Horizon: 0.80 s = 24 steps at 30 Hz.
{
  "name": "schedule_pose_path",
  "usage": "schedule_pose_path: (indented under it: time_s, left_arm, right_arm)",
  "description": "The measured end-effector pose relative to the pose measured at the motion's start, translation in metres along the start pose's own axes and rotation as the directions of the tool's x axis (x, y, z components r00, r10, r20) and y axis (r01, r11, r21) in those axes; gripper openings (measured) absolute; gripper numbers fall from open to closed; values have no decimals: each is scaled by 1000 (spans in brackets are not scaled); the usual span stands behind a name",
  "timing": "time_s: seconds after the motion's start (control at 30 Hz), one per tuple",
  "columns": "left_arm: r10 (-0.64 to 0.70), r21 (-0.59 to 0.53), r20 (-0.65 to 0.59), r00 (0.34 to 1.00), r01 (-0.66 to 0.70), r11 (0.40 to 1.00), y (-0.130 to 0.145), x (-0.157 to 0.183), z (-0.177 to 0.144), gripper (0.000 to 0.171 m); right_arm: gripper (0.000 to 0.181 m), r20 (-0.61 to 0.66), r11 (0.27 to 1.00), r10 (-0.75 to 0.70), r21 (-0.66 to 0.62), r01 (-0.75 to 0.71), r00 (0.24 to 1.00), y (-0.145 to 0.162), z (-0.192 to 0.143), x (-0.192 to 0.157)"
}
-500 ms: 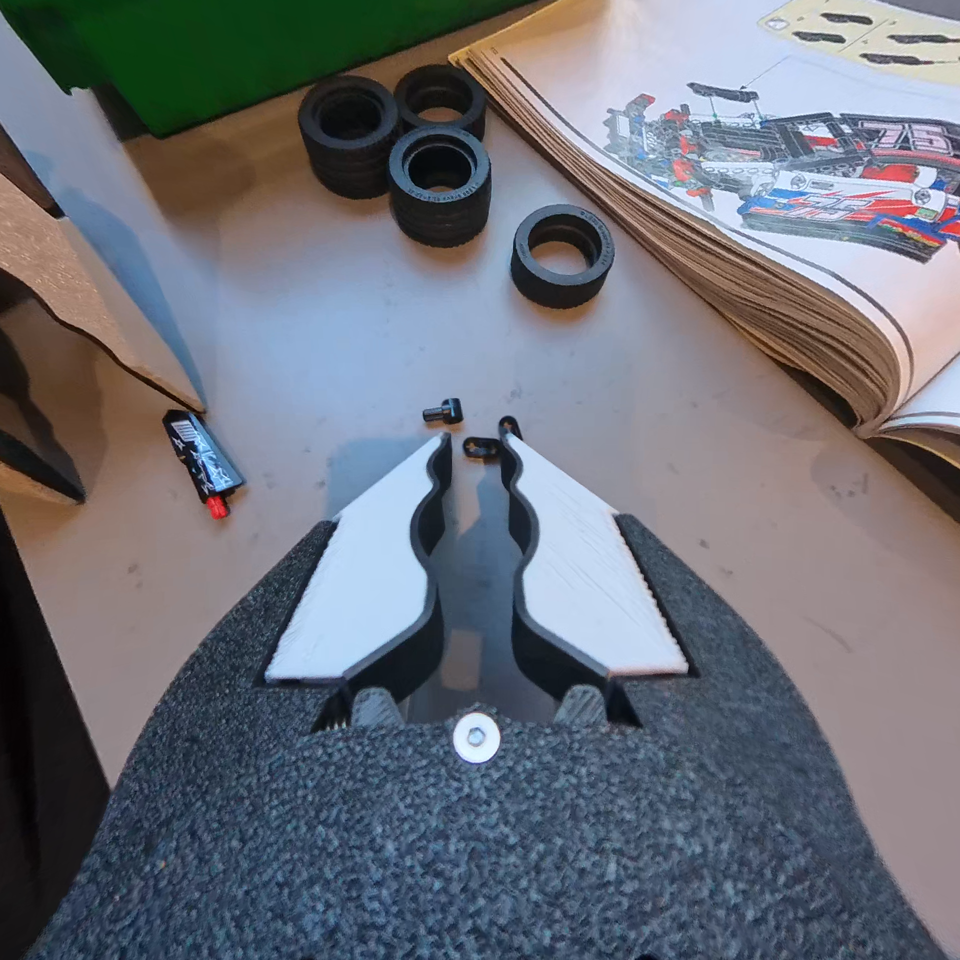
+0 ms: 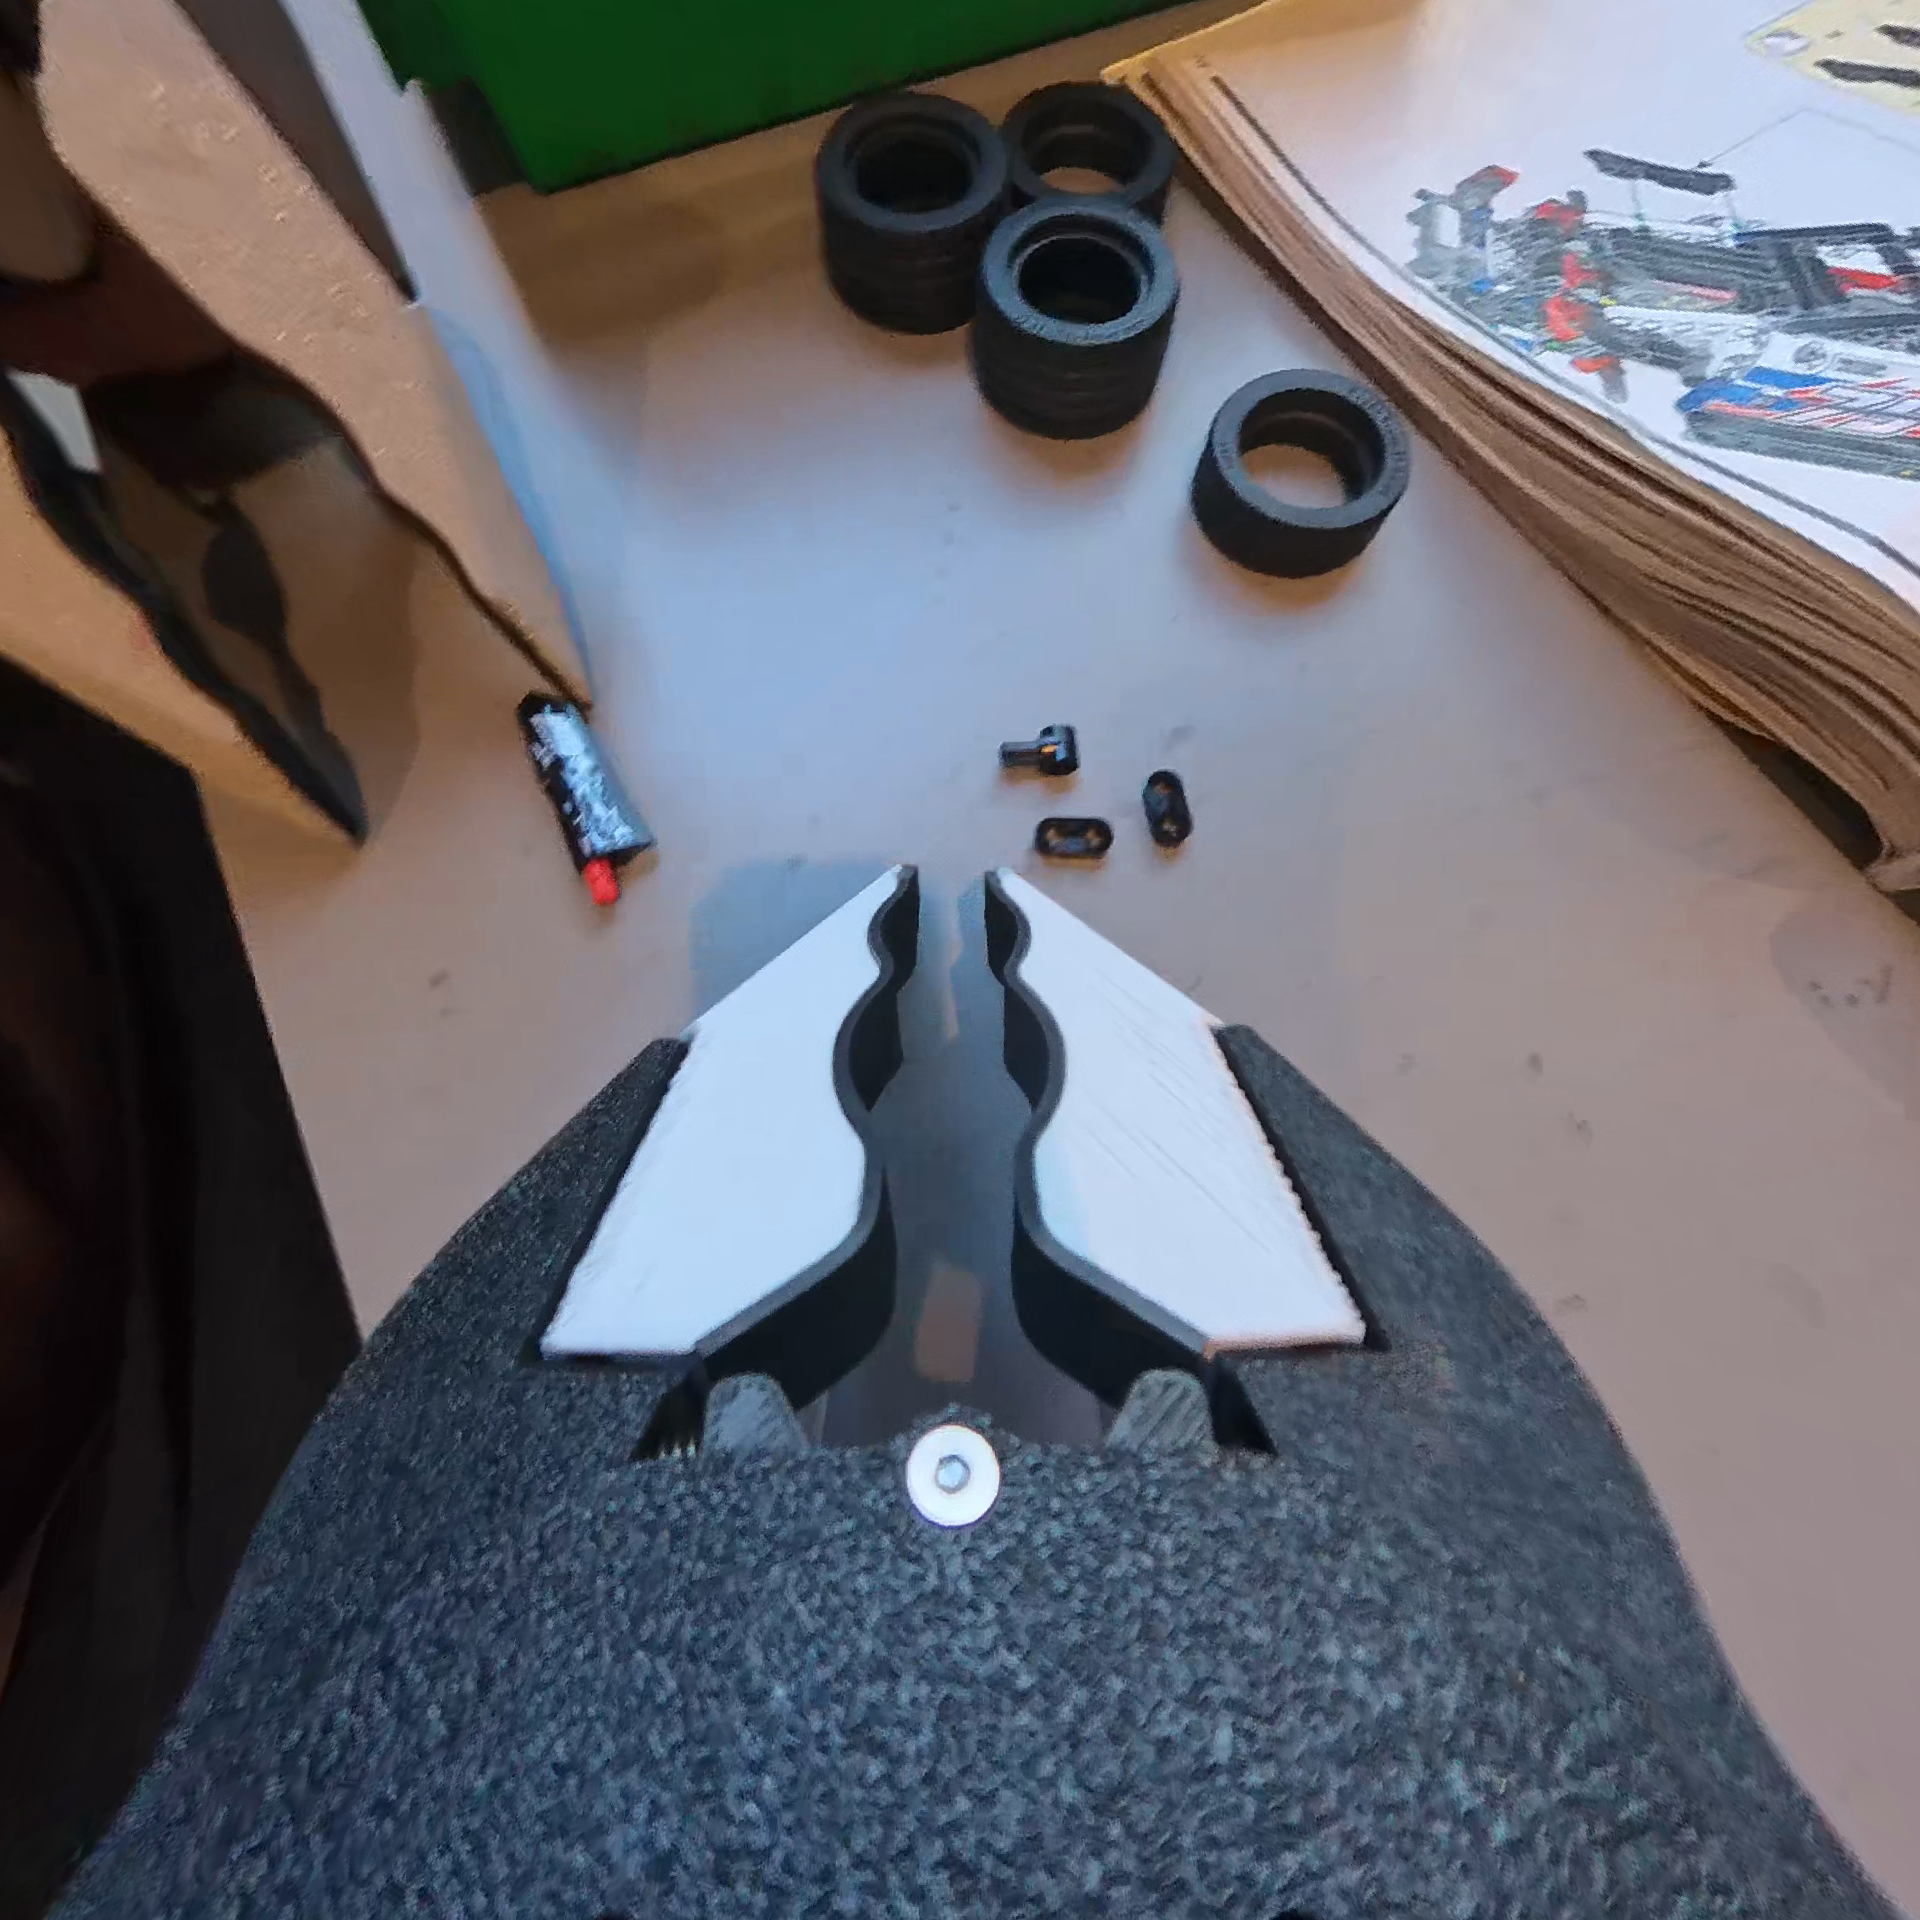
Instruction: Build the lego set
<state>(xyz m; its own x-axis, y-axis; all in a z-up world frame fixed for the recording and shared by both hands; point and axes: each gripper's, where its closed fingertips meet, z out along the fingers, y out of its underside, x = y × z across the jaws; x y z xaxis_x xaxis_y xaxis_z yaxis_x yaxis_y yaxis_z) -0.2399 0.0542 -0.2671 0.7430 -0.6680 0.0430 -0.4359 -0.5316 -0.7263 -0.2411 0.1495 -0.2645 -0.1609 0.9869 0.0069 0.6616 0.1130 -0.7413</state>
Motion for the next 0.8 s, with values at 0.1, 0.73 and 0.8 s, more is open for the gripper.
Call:
schedule_pose_path:
  time_s: [0.1, 0.73, 0.8]
  left_arm:
    - [-6, 2, -6, 1000, 6, 1000, 0, 0, 0, 44]
    - [-40, 10, -39, 998, 40, 999, -2, -1, 0, 42]
    - [-31, 8, -32, 999, 31, 999, -2, -1, 0, 43]
  right_arm:
    - [13, -55, 1000, -6, 3, 6, 998, 4, -6, 6]
    - [16, -53, 1000, 3, -27, -4, 999, -3, 9, 11]
    - [16, -39, 1000, 0, -27, -1, 999, 0, 6, 6]
